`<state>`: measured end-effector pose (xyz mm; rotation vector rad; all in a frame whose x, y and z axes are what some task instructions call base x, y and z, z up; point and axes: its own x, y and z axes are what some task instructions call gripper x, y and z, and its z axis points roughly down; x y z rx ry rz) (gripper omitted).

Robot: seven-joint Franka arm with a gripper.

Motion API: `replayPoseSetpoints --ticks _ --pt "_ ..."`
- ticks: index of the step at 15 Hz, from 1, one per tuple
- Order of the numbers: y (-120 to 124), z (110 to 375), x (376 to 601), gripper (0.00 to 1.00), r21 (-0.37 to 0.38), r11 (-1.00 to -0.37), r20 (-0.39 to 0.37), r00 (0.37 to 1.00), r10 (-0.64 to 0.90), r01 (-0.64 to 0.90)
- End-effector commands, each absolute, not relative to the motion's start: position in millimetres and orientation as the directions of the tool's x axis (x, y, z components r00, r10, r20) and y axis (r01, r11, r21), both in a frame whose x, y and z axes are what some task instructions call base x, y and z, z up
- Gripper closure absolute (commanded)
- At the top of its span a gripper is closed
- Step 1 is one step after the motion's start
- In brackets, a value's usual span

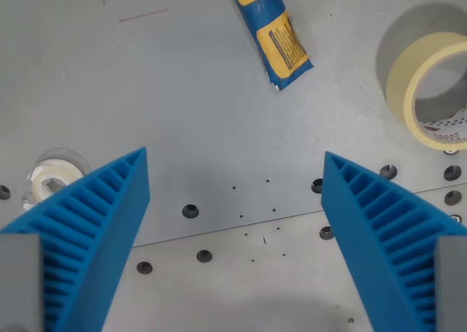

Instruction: Move above the blue bag

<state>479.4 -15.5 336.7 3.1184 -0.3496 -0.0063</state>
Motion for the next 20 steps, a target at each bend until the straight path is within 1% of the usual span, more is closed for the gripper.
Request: replayPoseSetpoints --ticks 1,10,20 --pt "-14.8 336.7 479.6 0.00 0.001 -0.979 0.004 0.979 -0.202 -0.202" --pt "-11.6 328.4 481.1 0.00 -0.005 -0.988 0.024 0.987 -0.156 -0.156" --pt "-4.6 310.0 482.3 0.00 -0.017 -0.997 0.055 0.996 -0.073 -0.072"
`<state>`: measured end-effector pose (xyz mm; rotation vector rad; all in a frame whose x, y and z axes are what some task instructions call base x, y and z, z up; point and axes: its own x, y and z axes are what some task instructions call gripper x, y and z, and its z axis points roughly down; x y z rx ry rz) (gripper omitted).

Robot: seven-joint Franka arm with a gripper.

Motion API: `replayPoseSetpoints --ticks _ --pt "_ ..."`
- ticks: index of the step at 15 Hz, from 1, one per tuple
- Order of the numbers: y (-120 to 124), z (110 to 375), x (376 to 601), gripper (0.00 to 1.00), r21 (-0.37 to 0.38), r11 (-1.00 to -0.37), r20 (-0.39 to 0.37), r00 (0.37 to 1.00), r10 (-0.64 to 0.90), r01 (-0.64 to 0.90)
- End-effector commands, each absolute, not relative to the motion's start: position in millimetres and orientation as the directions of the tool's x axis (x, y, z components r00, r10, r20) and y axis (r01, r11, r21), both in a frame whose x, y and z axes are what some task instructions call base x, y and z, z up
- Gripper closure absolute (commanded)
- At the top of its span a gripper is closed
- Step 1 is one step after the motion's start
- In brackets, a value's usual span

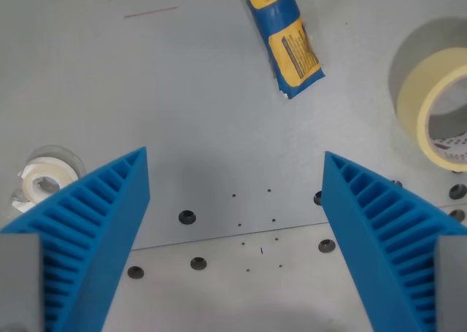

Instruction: Move above the blue bag

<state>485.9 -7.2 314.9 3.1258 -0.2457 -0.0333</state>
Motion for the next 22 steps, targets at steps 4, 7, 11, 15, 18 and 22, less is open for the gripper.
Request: replayPoseSetpoints --ticks 4,7,11,15,18,22 --pt "-1.0 300.0 482.9 0.00 -0.020 -0.999 0.064 0.997 -0.036 -0.034" --pt "2.0 292.2 484.0 0.00 -0.022 -1.000 0.067 0.998 -0.004 -0.002" --pt "6.4 280.8 485.9 0.00 -0.023 -0.999 0.068 0.997 0.036 0.038" --pt "10.8 268.3 487.6 0.00 -0.023 -0.997 0.074 0.994 0.077 0.079" --pt "14.1 259.1 489.2 0.00 -0.023 -0.993 0.075 0.991 0.110 0.112" --pt "19.1 245.9 491.7 0.00 -0.023 -0.988 0.079 0.985 0.152 0.154"
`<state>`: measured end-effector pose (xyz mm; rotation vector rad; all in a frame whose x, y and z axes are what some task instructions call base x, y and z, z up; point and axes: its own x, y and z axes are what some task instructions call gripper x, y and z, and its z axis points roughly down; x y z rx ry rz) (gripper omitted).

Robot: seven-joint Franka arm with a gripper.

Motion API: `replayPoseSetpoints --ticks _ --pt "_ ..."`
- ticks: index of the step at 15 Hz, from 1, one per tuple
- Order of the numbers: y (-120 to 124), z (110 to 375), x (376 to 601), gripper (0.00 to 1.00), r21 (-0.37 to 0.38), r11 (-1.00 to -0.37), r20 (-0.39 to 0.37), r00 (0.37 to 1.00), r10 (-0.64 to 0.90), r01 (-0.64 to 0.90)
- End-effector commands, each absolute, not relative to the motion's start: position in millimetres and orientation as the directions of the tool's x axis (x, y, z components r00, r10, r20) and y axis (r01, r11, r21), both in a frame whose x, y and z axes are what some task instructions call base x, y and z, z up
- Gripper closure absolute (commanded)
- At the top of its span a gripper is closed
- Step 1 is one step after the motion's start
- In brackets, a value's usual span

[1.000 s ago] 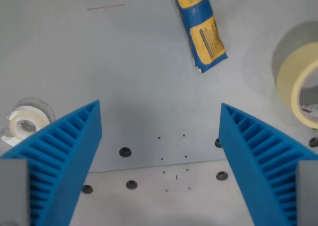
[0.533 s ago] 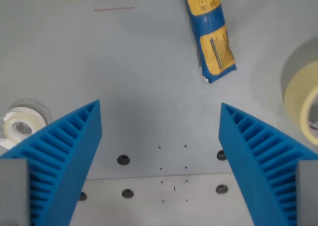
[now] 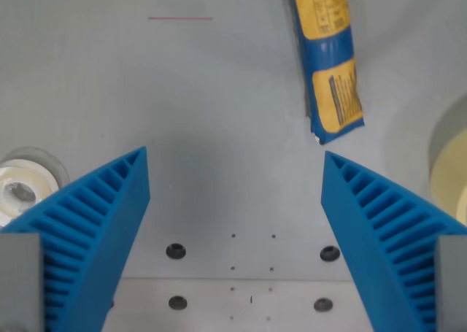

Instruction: Move above the blue bag

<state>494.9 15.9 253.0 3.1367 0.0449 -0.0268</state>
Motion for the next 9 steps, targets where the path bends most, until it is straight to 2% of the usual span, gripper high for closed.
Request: replayPoseSetpoints --ticks 1,9 --pt "20.4 242.5 492.3 0.00 -0.023 -0.987 0.080 0.984 0.160 0.162" --pt "29.5 216.2 495.8 0.00 -0.017 -0.971 0.094 0.967 0.235 0.237"
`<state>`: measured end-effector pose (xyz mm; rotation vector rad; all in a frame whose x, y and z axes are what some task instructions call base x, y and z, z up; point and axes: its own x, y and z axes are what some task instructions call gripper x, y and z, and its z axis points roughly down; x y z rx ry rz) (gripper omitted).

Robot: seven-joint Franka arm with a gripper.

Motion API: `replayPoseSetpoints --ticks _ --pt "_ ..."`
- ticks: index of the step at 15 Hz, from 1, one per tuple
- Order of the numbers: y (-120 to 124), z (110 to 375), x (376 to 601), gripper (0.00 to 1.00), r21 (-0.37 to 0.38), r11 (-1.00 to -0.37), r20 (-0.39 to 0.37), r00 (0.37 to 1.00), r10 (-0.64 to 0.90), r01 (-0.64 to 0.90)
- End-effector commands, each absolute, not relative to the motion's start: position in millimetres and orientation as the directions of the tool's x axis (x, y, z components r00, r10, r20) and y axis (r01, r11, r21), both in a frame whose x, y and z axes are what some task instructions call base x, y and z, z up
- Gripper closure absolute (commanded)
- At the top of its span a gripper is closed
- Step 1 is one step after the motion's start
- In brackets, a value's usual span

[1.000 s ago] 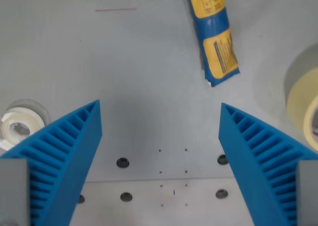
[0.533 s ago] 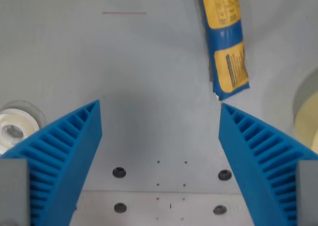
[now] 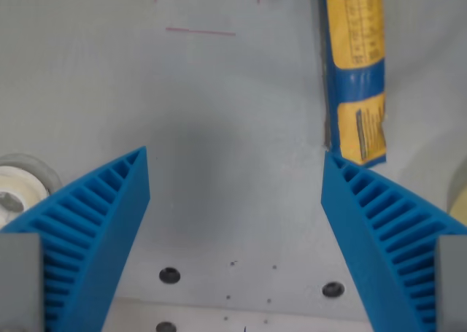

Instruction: Move above the blue bag

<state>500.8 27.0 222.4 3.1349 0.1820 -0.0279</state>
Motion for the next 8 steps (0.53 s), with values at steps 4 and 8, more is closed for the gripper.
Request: replayPoseSetpoints --ticks 4,8 --pt "34.1 204.1 498.1 0.00 -0.015 -0.963 0.090 0.959 0.267 0.270" --pt "38.1 192.4 500.8 0.00 -0.012 -0.956 0.086 0.953 0.291 0.293"
